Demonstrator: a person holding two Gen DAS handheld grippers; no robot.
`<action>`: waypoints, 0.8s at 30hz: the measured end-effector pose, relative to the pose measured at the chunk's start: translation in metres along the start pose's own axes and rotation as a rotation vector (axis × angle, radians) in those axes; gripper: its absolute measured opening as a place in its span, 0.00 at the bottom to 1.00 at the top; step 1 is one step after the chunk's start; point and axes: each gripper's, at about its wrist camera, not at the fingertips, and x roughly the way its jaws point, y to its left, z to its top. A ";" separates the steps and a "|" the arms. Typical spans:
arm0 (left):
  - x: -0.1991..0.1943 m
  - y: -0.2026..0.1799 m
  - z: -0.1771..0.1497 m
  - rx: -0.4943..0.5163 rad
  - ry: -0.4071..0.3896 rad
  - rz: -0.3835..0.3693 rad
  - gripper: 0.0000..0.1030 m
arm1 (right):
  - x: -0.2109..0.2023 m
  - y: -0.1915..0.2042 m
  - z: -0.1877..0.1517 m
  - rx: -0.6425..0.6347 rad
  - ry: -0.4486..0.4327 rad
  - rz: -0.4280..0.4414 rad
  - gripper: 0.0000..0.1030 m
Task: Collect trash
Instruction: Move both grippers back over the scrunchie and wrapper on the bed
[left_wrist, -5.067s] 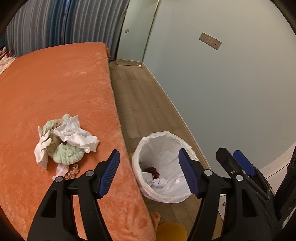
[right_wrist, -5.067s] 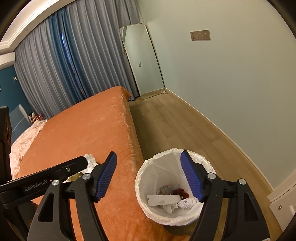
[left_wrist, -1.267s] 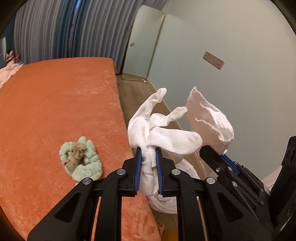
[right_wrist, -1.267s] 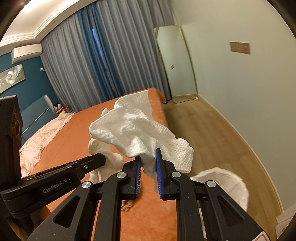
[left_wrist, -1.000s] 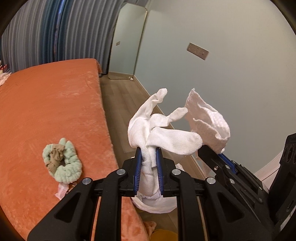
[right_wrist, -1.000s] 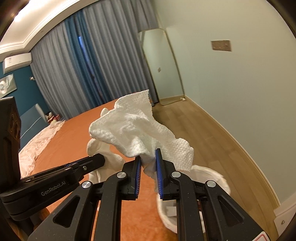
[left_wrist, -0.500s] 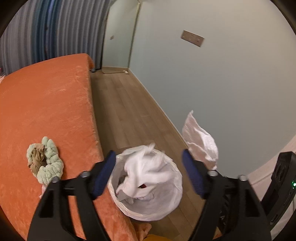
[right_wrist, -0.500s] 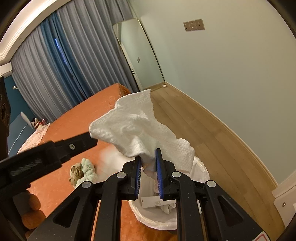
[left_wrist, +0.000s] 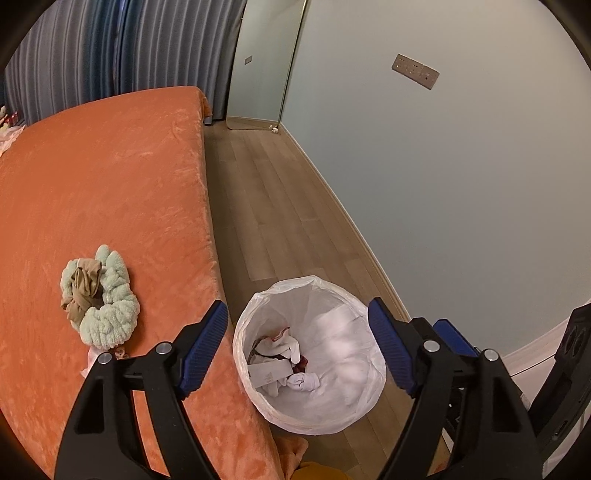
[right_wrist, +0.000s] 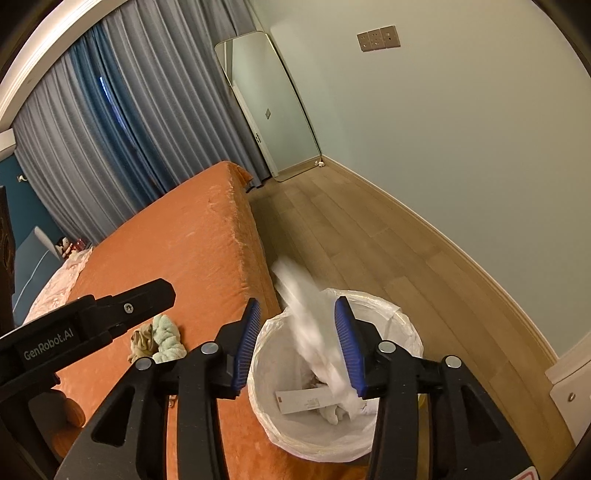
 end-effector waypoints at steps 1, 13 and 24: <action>-0.001 0.002 -0.001 -0.005 0.000 -0.001 0.72 | 0.000 0.001 0.000 -0.003 0.001 0.000 0.42; -0.012 0.057 -0.018 -0.081 0.004 0.042 0.74 | 0.001 0.035 -0.004 -0.070 0.012 0.013 0.51; -0.032 0.114 -0.022 -0.160 -0.022 0.083 0.74 | 0.011 0.082 -0.020 -0.148 0.051 0.036 0.51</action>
